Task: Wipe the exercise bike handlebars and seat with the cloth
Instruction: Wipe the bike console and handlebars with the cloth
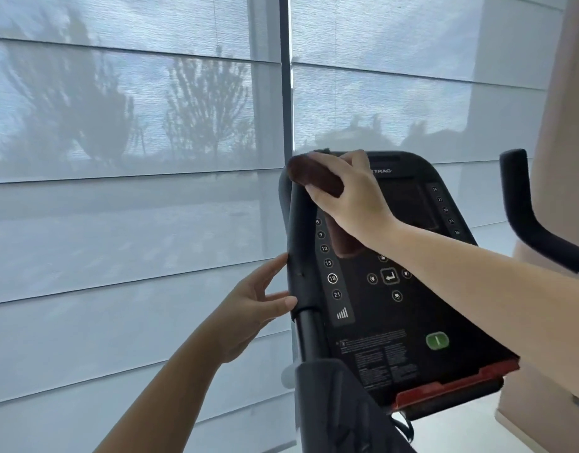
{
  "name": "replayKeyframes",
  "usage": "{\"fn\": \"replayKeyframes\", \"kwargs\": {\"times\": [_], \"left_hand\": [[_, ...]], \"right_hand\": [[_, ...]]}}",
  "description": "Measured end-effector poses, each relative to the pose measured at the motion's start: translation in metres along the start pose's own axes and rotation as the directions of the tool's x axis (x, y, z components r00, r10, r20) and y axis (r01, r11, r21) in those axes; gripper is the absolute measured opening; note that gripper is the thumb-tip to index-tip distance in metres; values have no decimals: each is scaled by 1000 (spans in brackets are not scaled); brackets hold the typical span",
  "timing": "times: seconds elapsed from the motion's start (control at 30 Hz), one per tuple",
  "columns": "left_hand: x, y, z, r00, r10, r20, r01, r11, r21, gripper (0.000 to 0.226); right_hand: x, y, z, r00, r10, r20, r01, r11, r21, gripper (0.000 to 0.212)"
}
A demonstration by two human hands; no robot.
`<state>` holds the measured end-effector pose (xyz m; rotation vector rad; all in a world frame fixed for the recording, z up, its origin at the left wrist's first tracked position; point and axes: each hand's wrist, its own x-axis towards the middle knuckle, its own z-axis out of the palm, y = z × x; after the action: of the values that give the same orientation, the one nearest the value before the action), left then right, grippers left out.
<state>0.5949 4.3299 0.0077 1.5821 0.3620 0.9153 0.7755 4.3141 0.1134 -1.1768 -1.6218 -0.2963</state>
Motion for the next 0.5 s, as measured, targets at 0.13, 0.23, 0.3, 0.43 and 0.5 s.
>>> {"fn": "replayKeyframes", "kwargs": {"times": [0.13,0.23,0.3,0.43,0.5], "left_hand": [[1,-4,-2,1000,2,-30,-2,1000,-1,67],[2,-9,-3,1000,26,-17,-27,1000,-17,69],[4,-11,-6,1000,27,-8,-27,1000,-5,72],[9,-16,-14,999,27,22,-28,998,61,80],[11,-17,-16,998,35,52,-39,995,87,83]], "right_hand": [[-51,3,2,968,107,228,-108,994,-5,44],[-90,-6,-6,871,222,437,-264,964,36,44],[-100,-16,-23,801,227,555,-288,957,23,42],[-82,-32,-40,859,168,483,-159,985,-61,40],[-52,-34,-31,979,90,181,-67,989,-131,42]]}}
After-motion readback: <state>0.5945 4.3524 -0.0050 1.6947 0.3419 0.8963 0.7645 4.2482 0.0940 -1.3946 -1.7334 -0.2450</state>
